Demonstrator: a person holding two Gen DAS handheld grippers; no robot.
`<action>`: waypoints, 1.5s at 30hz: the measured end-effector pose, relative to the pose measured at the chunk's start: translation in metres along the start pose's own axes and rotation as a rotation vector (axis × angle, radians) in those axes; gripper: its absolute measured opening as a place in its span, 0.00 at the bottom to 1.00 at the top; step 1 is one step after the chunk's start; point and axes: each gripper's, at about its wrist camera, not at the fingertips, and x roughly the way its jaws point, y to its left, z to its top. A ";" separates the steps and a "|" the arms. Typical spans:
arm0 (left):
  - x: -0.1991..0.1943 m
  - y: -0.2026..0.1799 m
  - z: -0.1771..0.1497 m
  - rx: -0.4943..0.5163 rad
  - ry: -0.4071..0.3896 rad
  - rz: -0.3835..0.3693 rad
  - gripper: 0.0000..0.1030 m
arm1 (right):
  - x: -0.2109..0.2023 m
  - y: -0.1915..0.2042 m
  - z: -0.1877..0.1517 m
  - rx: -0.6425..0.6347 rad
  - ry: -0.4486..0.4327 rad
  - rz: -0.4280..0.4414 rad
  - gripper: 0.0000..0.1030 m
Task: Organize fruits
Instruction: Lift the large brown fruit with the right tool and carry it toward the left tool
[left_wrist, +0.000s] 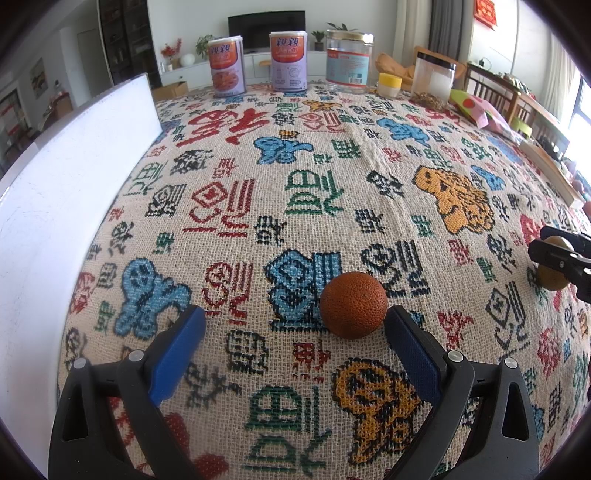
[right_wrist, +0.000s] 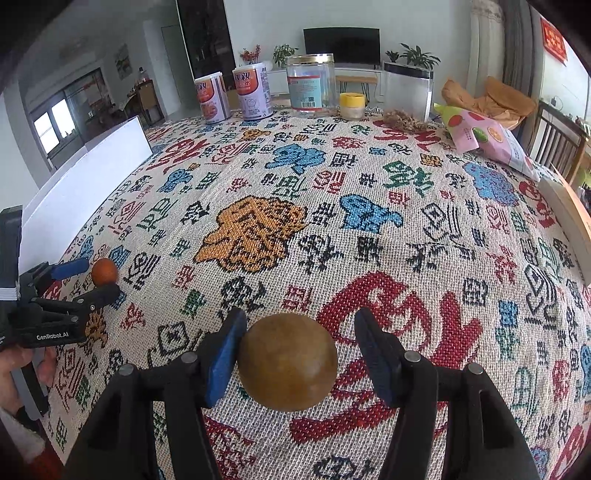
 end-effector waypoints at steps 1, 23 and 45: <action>0.000 0.000 0.000 0.000 0.000 0.000 0.96 | 0.003 0.000 0.002 0.003 -0.001 -0.002 0.59; 0.000 0.001 0.000 0.000 0.000 0.000 0.96 | -0.044 -0.013 -0.036 -0.056 0.082 0.160 0.60; 0.000 0.001 0.000 0.000 0.000 -0.001 0.96 | -0.033 0.059 -0.005 -0.199 -0.041 0.146 0.47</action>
